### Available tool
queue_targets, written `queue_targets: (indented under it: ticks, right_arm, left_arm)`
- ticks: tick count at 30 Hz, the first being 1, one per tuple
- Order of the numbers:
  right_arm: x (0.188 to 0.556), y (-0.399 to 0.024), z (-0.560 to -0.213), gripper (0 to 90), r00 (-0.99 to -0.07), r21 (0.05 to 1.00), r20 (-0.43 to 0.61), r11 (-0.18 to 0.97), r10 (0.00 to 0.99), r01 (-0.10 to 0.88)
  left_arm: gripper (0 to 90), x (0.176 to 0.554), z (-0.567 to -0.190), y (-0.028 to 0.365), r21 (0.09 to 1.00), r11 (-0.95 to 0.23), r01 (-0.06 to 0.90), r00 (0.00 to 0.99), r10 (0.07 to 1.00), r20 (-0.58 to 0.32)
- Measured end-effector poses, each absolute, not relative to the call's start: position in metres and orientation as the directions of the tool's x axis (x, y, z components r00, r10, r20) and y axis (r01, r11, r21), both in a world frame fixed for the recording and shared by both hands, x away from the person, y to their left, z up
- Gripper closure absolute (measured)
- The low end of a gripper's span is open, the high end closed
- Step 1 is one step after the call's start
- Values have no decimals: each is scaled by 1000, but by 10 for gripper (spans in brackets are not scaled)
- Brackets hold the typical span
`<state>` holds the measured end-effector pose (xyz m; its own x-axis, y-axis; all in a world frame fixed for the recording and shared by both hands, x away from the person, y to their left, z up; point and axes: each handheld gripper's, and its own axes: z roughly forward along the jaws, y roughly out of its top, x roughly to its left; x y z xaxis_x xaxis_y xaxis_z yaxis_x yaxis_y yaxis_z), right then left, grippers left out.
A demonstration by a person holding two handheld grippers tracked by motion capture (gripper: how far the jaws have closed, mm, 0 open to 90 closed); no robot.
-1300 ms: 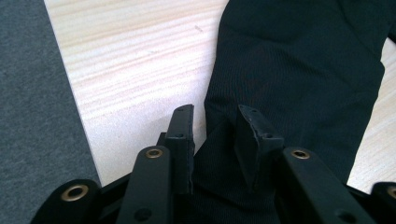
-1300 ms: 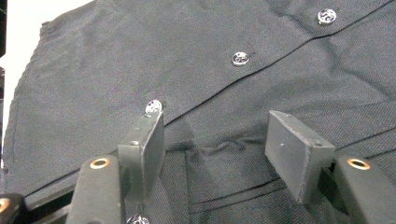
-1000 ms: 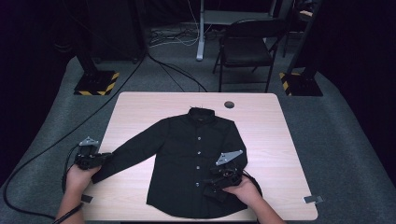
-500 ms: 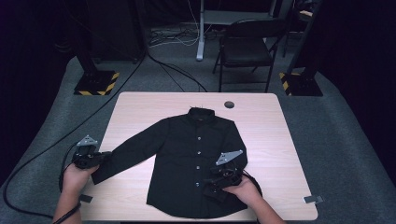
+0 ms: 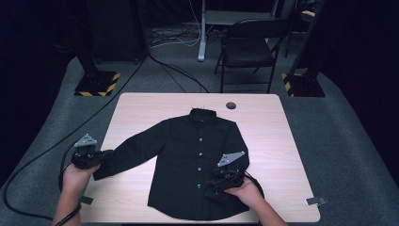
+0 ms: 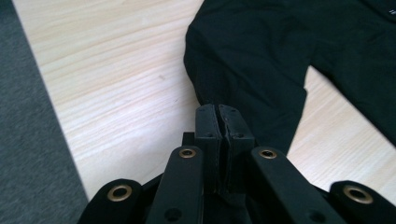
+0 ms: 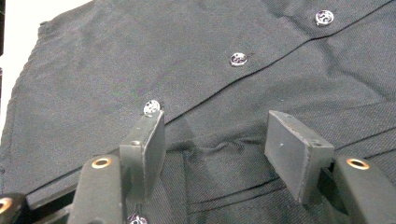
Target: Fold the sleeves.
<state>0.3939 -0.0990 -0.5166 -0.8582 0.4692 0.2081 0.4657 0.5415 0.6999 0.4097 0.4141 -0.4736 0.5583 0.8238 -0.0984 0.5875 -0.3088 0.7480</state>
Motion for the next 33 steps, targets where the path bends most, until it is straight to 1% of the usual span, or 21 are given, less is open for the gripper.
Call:
queue_targets:
  ticks: [7,12,15,23,33]
  right_arm:
    - [394,-99,-517,379,-857,701,208,540,471,466]
    - [394,-99,-517,380,-857,701,208,539,471,466]
    - [394,-99,-517,380,-857,702,209,538,471,467]
    - [394,-99,-517,380,-857,702,207,539,472,466]
    - [394,-100,-517,380,-856,702,211,536,472,469]
  left_arm:
    - [862,406,-467,406,764,-331,554,580,812,-68]
    - [863,405,-461,405,774,-324,544,595,799,-83]
    - [864,403,-456,400,780,-344,523,607,792,-58]
    - [863,399,-447,390,778,-385,497,636,771,-24]
    - [863,395,-439,368,772,-451,448,688,726,25]
